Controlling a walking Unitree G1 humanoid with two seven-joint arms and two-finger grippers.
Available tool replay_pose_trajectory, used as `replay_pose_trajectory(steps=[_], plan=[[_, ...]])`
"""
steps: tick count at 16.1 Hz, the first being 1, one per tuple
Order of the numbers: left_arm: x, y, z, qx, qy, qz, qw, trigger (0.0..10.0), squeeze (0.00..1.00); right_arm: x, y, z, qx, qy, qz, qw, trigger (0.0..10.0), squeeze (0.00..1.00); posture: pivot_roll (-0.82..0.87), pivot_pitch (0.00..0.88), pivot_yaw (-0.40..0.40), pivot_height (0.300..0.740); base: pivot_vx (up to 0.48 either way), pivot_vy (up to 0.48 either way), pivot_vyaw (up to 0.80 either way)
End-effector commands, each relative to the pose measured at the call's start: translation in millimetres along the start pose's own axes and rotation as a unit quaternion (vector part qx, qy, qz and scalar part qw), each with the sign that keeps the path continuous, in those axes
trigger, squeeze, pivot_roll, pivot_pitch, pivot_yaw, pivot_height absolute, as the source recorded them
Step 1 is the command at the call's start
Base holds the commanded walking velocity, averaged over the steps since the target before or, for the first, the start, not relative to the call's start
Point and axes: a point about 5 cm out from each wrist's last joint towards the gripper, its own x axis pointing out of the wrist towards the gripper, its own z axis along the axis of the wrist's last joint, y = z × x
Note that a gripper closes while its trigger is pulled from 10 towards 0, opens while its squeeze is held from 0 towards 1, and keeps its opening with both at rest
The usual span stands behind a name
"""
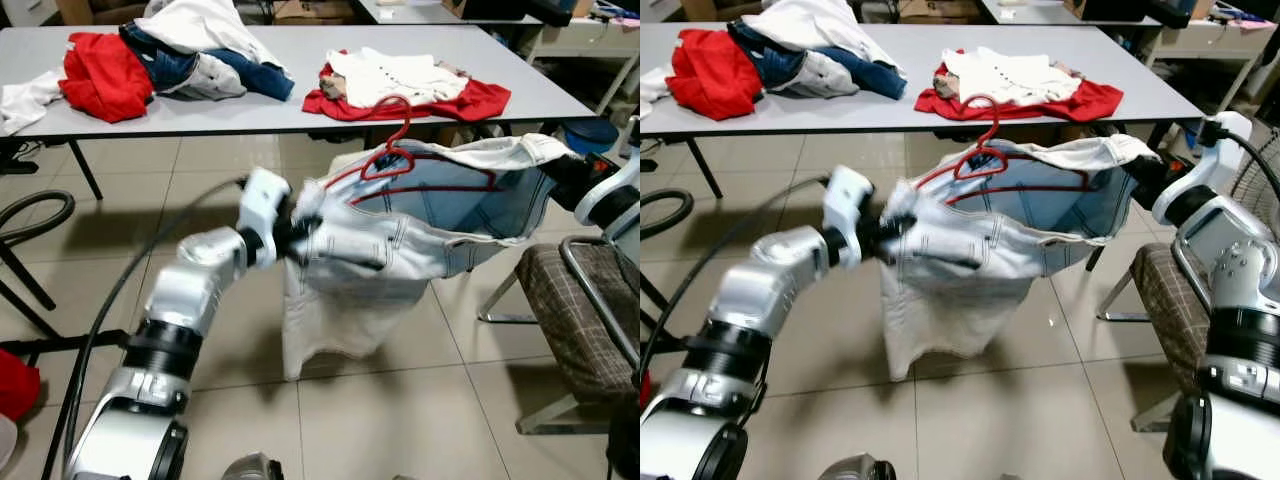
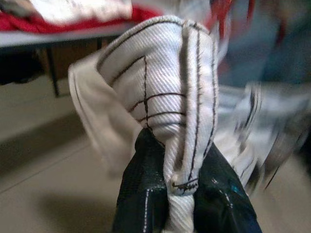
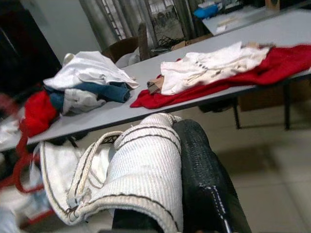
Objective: Hang hanger
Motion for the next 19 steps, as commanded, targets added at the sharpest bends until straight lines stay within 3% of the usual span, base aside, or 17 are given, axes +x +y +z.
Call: replay_pose_trajectory(steps=[1, 2, 3, 4, 5, 6, 8, 9, 12, 14, 15, 17, 19], plan=[[-0.7, -1.6, 39.3, -0.022, -0.083, -0.020, 0.996, 0.0, 0.00, -0.4, 8.3, -6.8, -0.015, 0.002, 0.004, 1.000, 0.0, 0.00, -0.13, 0.000, 0.018, 0.740, 0.000, 0.000, 0.00], [-1.3, -4.2, 48.9, -0.038, -0.106, -0.043, 0.993, 0.0, 0.00, -1.1, 15.8, -17.5, -0.042, 0.009, 0.008, 0.999, 0.0, 0.00, -0.13, 0.000, 0.021, 0.740, 0.000, 0.000, 0.00], [-2.1, -8.7, 50.7, -0.030, -0.105, -0.067, 0.992, 0.0, 0.00, -2.7, 18.3, -22.8, -0.073, 0.014, 0.002, 0.997, 0.0, 0.00, -0.13, 0.000, 0.021, 0.740, 0.000, 0.000, 0.00], [-3.0, -10.4, 48.5, -0.013, -0.095, -0.076, 0.992, 0.0, 0.00, -3.7, 14.1, -18.8, -0.074, 0.002, -0.016, 0.997, 0.0, 0.00, -0.12, 0.000, 0.027, 0.740, 0.000, 0.000, 0.00], [-5.6, -11.0, 43.3, 0.025, -0.077, -0.081, 0.993, 0.0, 0.00, -7.1, -0.9, 1.7, -0.088, -0.030, -0.053, 0.994, 0.0, 0.00, -0.13, 0.000, 0.034, 0.740, 0.000, 0.000, 0.00], [-7.2, -11.3, 40.1, 0.047, -0.064, -0.084, 0.993, 0.0, 0.00, -9.4, -7.4, 12.3, -0.097, -0.044, -0.067, 0.992, 0.0, 0.00, -0.13, 0.000, 0.034, 0.740, 0.000, 0.000, 0.00], [-11.4, -16.8, 24.0, 0.137, -0.011, -0.104, 0.985, 0.0, 0.00, -16.5, -21.0, 52.7, -0.122, -0.081, -0.087, 0.985, 0.0, 0.00, -0.13, 0.005, 0.036, 0.740, 0.000, 0.000, 0.00], [-11.5, -17.2, 22.7, 0.143, -0.007, -0.104, 0.984, 0.0, 0.00, -16.6, -21.3, 55.8, -0.123, -0.084, -0.086, 0.985, 0.0, 0.00, -0.13, 0.005, 0.036, 0.740, 0.000, 0.000, 0.00], [-8.2, -11.9, 16.6, 0.147, 0.004, -0.063, 0.987, 0.0, 0.00, -16.9, -28.1, 70.1, -0.113, -0.104, -0.094, 0.984, 0.0, 0.00, -0.13, 0.007, 0.032, 0.740, 0.000, 0.000, 0.00], [-2.1, -5.8, 18.1, 0.133, -0.009, -0.003, 0.991, 0.0, 0.00, -15.3, -28.0, 79.5, -0.127, -0.102, -0.081, 0.983, 0.0, 0.00, -0.13, 0.008, 0.028, 0.740, 0.000, 0.000, 0.00], [-1.3, -4.6, 18.2, 0.142, -0.006, 0.007, 0.990, 0.0, 0.00, -14.4, -29.4, 79.0, -0.151, -0.076, -0.075, 0.983, 0.0, 0.00, -0.14, 0.012, 0.036, 0.740, 0.000, 0.000, 0.00], [-3.4, 4.8, 25.2, 0.213, 0.005, 0.054, 0.976, 0.0, 0.00, -18.2, -51.8, 68.1, -0.154, -0.028, -0.116, 0.981, 0.0, 0.00, -0.14, 0.013, 0.032, 0.740, 0.000, 0.000, 0.00], [-6.4, 8.5, 34.1, 0.213, -0.011, 0.081, 0.974, 0.0, 0.00, -20.4, -58.6, 59.3, -0.154, -0.037, -0.153, 0.975, 0.0, 0.00, -0.14, 0.012, 0.029, 0.740, 0.000, 0.000, 0.00]])
